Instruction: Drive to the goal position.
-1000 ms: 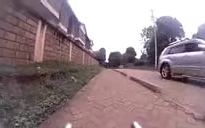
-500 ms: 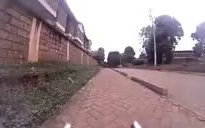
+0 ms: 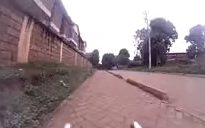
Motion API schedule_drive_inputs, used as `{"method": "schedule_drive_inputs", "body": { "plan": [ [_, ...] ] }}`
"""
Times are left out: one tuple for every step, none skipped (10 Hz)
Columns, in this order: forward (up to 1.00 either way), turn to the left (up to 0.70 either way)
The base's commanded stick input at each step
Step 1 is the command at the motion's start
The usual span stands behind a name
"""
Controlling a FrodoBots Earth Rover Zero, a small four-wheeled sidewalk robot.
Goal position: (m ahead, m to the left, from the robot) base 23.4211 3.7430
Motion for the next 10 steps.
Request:
{"method": "schedule_drive_inputs", "body": {
  "plan": [
    [0.50,0.00],
    [0.50,0.00],
    [0.50,0.00],
    [0.50,0.00],
    [0.50,0.00],
    [0.50,0.00],
    [0.50,0.00],
    [0.50,0.00],
    [0.50,0.00],
    [0.50,0.00]
  ]
}}
